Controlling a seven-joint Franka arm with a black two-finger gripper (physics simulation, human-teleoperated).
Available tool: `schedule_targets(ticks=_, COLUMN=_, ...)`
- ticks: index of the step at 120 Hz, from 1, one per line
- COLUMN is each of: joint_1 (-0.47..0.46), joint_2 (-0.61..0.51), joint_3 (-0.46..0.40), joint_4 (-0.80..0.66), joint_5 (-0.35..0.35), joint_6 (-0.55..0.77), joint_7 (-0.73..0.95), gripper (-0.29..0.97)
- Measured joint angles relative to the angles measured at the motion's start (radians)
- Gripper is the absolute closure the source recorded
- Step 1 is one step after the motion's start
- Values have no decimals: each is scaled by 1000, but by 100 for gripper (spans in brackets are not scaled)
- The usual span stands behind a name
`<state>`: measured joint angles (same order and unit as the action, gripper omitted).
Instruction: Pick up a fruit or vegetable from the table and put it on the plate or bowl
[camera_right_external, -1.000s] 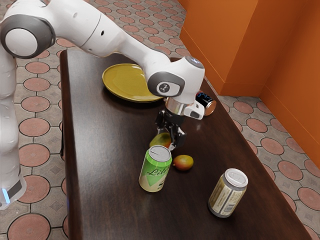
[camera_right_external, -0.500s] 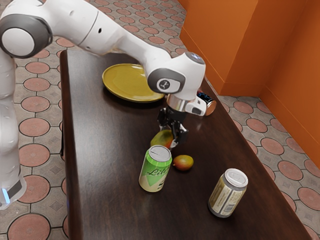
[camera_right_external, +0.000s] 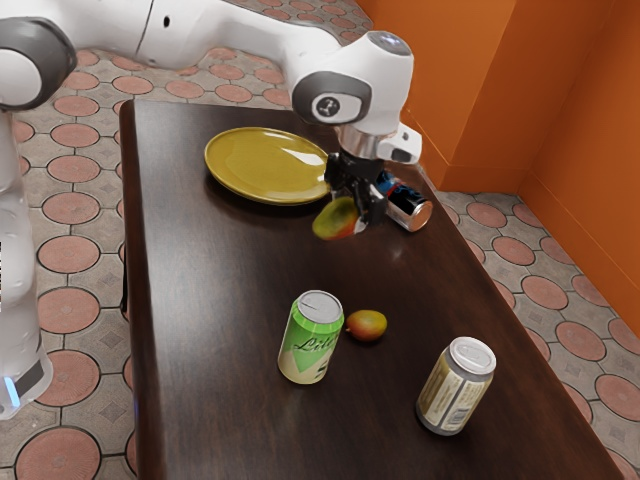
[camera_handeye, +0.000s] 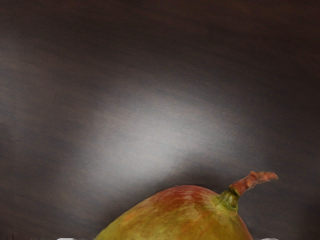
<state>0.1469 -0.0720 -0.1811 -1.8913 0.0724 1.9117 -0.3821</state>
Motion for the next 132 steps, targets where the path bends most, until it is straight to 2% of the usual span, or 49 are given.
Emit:
schedule_targets(ticks=12, joint_1=135, joint_2=-37, joint_3=17, joint_4=2, joint_5=27, joint_6=-27, joint_7=18, gripper=30)
schedule_targets(ticks=21, joint_1=202, joint_2=-44, joint_3=28, joint_4=3, joint_5=48, joint_6=-40, joint_7=33, gripper=30)
schedule_targets(ticks=54, joint_1=296, joint_2=-44, joint_3=84, joint_4=29, joint_5=108, joint_6=-63, joint_7=96, gripper=29)
schedule_targets(ticks=88, joint_1=322, joint_2=-21, joint_3=101, joint_4=25, joint_5=132, joint_6=-68, joint_7=153, gripper=32)
schedule_targets(ticks=106, joint_1=324, joint_2=-12, joint_3=105, joint_4=23, joint_5=126, joint_6=-67, joint_7=179, gripper=12)
schedule_targets(ticks=126, joint_1=316, joint_2=-20, joint_3=103, joint_4=24, joint_5=120, joint_6=-65, joint_7=208, gripper=4)
schedule_targets(ticks=132, joint_1=293, joint_2=-33, joint_3=91, joint_4=44, joint_5=96, joint_6=-79, joint_7=232, gripper=2)
